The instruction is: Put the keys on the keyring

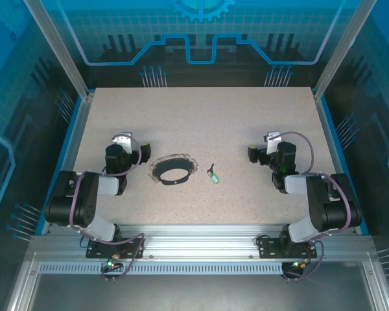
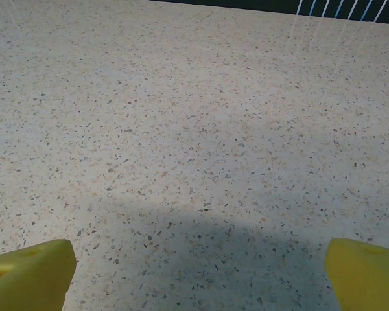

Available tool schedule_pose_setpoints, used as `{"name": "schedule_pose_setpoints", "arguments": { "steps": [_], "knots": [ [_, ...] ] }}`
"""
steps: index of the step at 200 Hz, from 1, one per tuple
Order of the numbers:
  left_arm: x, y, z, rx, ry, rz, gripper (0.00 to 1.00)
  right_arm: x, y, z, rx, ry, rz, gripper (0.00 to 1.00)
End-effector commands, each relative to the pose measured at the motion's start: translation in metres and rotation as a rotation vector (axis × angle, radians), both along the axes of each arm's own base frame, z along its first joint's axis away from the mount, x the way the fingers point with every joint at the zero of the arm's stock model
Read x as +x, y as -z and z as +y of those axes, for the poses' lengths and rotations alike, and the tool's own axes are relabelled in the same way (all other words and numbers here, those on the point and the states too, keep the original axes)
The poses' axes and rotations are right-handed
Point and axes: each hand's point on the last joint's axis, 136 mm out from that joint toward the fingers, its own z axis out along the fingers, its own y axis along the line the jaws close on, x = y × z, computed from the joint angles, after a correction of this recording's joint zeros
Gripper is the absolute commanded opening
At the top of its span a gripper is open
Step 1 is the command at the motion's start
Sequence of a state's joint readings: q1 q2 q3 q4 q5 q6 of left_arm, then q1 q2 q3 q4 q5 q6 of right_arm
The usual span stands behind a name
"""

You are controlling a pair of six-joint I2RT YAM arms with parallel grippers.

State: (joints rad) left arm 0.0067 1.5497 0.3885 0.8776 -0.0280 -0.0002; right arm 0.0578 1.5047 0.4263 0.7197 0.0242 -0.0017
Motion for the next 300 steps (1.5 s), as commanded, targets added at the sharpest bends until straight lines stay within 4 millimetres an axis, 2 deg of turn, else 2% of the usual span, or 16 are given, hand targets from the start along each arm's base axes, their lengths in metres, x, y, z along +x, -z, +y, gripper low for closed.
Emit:
{"name": "schedule_pose_setpoints", "arguments": {
  "steps": [1,166,178,197,218,241,255,270,285,300],
  "knots": [
    [0.002,-0.007,0.001,-0.009,0.01,-0.029,0.99,0.006,-0.01,-0.002,-0.003,-0.002,-0.037,1.0],
    [0.002,-0.007,0.001,-0.017,0.013,-0.028,0.99,0.007,-0.011,-0.004,0.008,0.003,-0.031,1.0],
    [0.0,-0.008,0.0,-0.012,0.016,-0.036,0.99,0.007,-0.018,-0.01,0.003,0.042,0.002,1.0],
    [-0.004,-0.018,0.005,-0.015,-0.018,-0.066,0.99,0.011,-0.045,-0.014,0.007,0.068,0.04,1.0],
    [-0.008,-0.029,0.008,-0.011,-0.035,-0.069,0.99,0.006,-0.07,-0.023,0.136,0.149,0.088,1.0],
    [-0.012,-0.045,0.006,0.002,-0.036,-0.081,0.99,-0.004,-0.08,-0.055,0.325,0.384,0.152,1.0],
    [-0.014,-0.058,0.004,0.013,-0.032,-0.091,0.99,-0.004,-0.086,-0.049,0.396,0.348,0.177,1.0],
    [-0.014,-0.078,0.004,-0.034,-0.066,-0.111,0.99,-0.005,-0.093,-0.031,0.431,0.257,0.199,1.0],
    [-0.014,-0.096,-0.001,-0.123,-0.092,-0.067,0.99,-0.009,-0.1,-0.004,0.461,0.142,0.226,0.97],
    [-0.018,-0.104,-0.016,-0.209,-0.097,0.009,0.99,-0.017,-0.103,0.027,0.478,0.039,0.261,0.92]
  ]
}}
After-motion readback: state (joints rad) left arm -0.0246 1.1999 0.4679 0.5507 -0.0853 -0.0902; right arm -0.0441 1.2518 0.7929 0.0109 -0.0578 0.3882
